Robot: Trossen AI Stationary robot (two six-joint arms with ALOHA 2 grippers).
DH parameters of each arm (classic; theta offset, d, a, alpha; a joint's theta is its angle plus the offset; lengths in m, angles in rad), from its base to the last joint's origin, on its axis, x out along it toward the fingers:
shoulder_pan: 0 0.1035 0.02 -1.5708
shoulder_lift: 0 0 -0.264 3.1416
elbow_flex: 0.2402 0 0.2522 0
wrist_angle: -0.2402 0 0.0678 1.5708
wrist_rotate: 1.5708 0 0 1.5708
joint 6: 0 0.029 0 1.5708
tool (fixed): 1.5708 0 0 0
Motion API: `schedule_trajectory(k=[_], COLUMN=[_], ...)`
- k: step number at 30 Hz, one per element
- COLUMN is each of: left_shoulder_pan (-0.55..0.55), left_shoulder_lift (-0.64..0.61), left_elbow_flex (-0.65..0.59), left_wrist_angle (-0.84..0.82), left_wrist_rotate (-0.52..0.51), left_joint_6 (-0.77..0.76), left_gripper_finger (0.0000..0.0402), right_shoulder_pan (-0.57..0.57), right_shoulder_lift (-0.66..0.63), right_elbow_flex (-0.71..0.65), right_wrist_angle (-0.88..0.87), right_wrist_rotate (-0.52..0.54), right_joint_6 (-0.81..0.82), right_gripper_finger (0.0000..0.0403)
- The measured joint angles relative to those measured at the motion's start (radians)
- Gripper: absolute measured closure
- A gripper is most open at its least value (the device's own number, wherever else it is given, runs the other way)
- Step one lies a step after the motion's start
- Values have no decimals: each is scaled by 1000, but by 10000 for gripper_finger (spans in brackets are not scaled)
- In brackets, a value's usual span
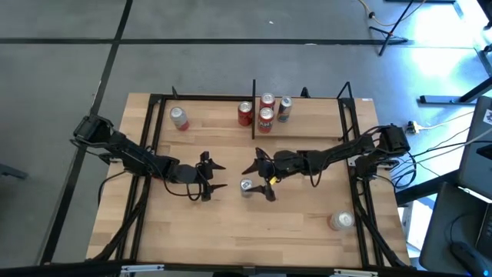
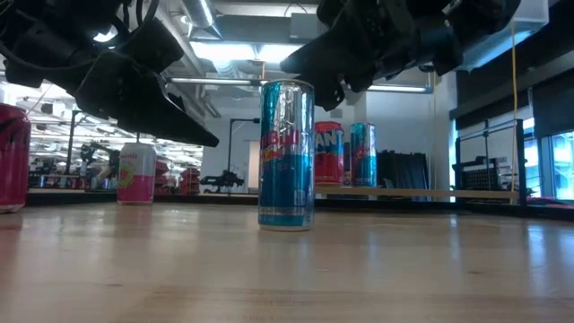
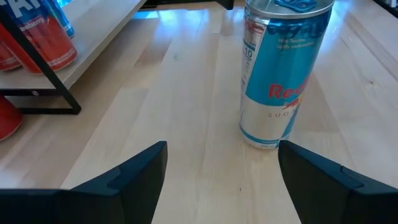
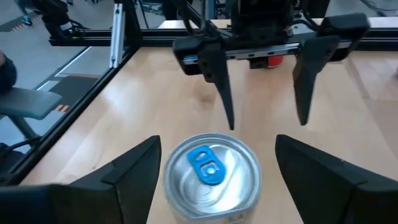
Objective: Place canned beverage on shelf
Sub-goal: Put the blue soda can on the shelf aligned with the other blue soda can
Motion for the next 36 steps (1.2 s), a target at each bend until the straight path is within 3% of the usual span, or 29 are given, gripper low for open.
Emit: schedule_trajectory(k=[14, 36], left_shoulder_pan=[0, 0], left_shoulder_lift=[0, 1], left_elbow_flex=[0, 0], left_wrist_angle=[-1, 0], left_wrist_rotate=[0, 0], left_joint_6=[0, 0], left_gripper_finger=[115, 115], right_shoulder_pan=[0, -1], right_shoulder_lift=[62, -10], right_elbow_flex=[3, -2], right_wrist_angle=[63, 73], right_wrist_rotate=[-29, 6], right_joint_6=[11, -13], right_gripper_finger=[102, 101])
